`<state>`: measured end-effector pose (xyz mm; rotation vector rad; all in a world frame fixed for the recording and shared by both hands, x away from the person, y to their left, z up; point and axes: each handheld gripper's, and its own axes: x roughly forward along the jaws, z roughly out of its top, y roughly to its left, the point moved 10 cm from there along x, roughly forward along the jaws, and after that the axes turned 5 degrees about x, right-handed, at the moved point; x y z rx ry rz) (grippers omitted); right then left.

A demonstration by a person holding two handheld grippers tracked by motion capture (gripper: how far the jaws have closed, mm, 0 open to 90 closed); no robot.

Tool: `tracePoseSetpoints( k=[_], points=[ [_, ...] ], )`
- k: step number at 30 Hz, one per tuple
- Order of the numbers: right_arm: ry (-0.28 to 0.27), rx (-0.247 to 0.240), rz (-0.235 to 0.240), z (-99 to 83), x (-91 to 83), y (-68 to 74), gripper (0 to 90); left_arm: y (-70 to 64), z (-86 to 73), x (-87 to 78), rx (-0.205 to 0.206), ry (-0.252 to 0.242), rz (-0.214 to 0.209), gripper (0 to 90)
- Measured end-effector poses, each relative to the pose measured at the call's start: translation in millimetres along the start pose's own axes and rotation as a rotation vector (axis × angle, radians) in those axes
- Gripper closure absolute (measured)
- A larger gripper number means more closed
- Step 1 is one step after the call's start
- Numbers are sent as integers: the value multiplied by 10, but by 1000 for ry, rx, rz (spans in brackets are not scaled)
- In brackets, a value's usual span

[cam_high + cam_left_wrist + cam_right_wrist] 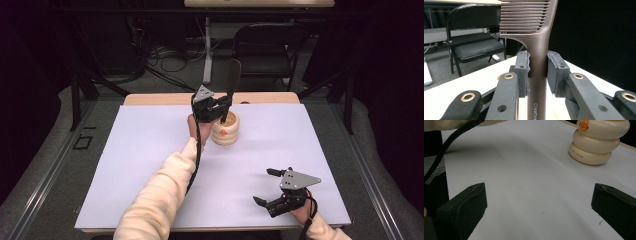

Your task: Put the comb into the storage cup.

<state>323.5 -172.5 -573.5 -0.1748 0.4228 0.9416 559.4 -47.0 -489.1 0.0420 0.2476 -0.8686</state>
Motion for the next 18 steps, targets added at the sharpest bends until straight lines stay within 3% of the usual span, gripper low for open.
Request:
tracePoseSetpoints(
  k=[18],
  points=[
    [1,2,0,-1,1,-3,0,26,-127,42,12,36,-2,720]
  ],
)
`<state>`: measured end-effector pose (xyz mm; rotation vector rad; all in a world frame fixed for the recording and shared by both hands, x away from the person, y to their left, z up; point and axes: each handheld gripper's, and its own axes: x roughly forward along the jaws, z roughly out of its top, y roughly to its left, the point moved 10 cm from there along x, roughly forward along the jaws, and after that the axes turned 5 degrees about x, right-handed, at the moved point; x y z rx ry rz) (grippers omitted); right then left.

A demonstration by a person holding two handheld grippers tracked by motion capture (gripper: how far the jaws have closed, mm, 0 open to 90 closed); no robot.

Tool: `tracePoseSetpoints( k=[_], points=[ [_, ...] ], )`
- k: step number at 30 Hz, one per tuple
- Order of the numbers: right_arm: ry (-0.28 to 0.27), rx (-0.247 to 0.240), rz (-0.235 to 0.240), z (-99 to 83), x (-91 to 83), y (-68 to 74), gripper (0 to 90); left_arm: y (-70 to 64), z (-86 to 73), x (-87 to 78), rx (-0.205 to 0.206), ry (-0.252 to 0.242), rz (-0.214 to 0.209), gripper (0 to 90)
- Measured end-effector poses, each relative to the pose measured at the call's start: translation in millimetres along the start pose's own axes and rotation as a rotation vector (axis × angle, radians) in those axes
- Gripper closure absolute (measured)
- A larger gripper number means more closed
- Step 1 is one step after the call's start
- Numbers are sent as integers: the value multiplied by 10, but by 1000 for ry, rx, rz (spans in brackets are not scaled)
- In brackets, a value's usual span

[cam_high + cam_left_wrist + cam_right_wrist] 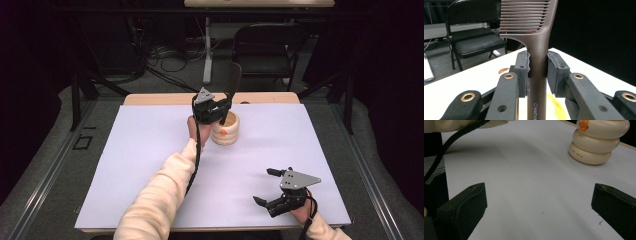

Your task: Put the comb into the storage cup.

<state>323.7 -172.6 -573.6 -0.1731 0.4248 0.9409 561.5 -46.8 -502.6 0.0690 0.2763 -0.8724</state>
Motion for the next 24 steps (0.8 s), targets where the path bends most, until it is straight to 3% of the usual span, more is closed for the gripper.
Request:
tracePoseSetpoints(
  k=[11,13,14,24],
  points=[
    [-5,-2,0,8,0,0,0,7,-76,45,2,40,2,720],
    [-4,-2,1,7,0,1,0,10,-89,55,9,49,18,720],
    [-4,-3,0,8,-3,0,0,-4,-97,58,10,55,2,720],
    [-5,-4,2,9,-3,2,0,-21,-124,88,36,82,6,721]
  ],
)
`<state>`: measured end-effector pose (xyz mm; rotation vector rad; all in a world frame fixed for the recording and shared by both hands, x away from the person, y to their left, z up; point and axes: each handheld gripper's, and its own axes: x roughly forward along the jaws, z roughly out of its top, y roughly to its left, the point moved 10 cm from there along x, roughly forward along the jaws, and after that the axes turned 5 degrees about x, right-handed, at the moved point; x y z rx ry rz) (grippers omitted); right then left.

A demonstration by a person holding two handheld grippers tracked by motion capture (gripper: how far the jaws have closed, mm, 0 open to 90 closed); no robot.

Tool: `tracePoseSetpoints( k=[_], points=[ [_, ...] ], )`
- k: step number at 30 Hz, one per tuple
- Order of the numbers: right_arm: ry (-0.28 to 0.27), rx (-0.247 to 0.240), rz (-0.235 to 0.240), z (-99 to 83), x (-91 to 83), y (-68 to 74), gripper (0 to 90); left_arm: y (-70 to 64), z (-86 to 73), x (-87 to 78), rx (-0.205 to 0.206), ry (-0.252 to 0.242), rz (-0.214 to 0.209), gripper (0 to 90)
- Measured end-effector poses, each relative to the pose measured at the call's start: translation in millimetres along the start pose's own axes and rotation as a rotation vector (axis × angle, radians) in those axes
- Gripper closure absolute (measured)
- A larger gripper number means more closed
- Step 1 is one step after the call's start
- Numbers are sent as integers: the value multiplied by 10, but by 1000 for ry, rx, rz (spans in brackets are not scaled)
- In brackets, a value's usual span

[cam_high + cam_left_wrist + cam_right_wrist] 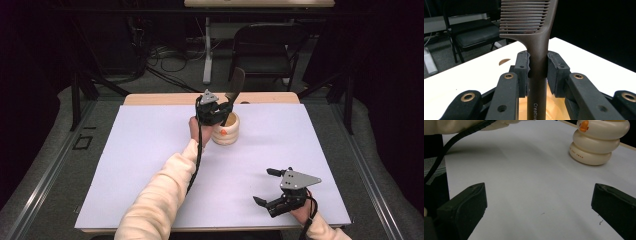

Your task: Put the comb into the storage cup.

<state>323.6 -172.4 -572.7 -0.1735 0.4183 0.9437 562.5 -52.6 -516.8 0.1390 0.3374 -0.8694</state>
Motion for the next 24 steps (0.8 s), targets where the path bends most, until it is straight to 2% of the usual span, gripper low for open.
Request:
tracePoseSetpoints(
  k=[9,18,24],
  points=[
    [0,0,1,-1,-1,-1,0,-3,-37,12,12,19,0,722],
    [5,0,-1,-6,6,0,0,-14,-114,25,43,59,2,722],
    [5,0,-2,-8,7,-6,0,-23,-139,33,49,78,-1,721]
  ],
)
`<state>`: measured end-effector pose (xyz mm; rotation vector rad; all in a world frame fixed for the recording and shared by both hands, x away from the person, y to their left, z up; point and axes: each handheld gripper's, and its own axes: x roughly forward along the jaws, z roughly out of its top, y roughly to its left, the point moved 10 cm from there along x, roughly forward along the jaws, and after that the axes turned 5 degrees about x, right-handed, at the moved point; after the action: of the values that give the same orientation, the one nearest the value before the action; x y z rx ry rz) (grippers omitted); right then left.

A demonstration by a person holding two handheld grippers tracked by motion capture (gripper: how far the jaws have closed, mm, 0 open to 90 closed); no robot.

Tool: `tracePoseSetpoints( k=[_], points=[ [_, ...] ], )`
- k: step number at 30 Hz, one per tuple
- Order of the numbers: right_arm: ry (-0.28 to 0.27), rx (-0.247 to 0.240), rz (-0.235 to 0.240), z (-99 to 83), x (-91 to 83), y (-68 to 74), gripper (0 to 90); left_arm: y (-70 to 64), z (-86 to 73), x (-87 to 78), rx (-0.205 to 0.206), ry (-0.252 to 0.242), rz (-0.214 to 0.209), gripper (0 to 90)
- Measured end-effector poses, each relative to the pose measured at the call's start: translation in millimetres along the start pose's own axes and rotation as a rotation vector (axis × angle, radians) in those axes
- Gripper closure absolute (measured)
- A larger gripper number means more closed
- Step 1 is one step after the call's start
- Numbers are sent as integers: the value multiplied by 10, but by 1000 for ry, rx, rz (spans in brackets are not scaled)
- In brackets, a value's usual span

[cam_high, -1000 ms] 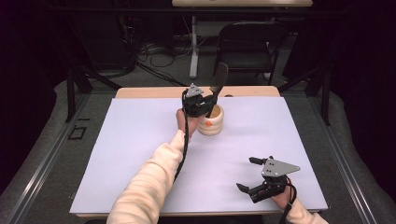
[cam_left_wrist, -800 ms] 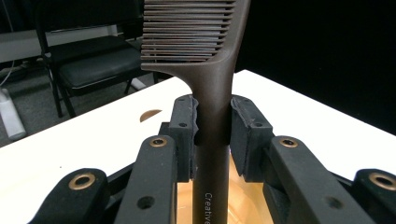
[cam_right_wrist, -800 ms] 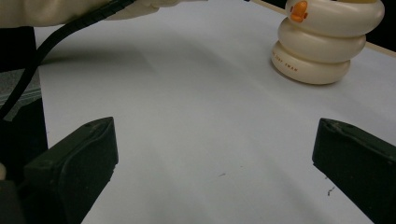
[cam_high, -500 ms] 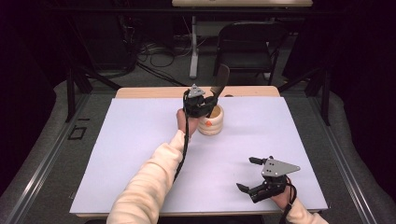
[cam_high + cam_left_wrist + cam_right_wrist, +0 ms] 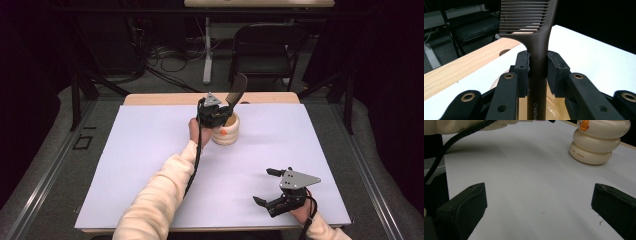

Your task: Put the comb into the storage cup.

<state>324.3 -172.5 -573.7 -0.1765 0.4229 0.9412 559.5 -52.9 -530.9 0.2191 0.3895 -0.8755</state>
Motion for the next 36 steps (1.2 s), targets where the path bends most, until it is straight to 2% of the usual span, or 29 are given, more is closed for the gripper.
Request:
tracePoseSetpoints(
  k=[14,28,34,36],
  points=[
    [0,1,1,0,-1,3,0,-10,-71,16,11,44,-13,721],
    [2,-2,2,-2,1,1,0,-25,-153,36,3,81,-30,720],
    [1,-2,1,-1,0,1,0,-49,-145,34,25,98,-22,718],
    [1,-2,1,0,-1,1,0,-47,-147,25,32,109,-5,713]
  ],
)
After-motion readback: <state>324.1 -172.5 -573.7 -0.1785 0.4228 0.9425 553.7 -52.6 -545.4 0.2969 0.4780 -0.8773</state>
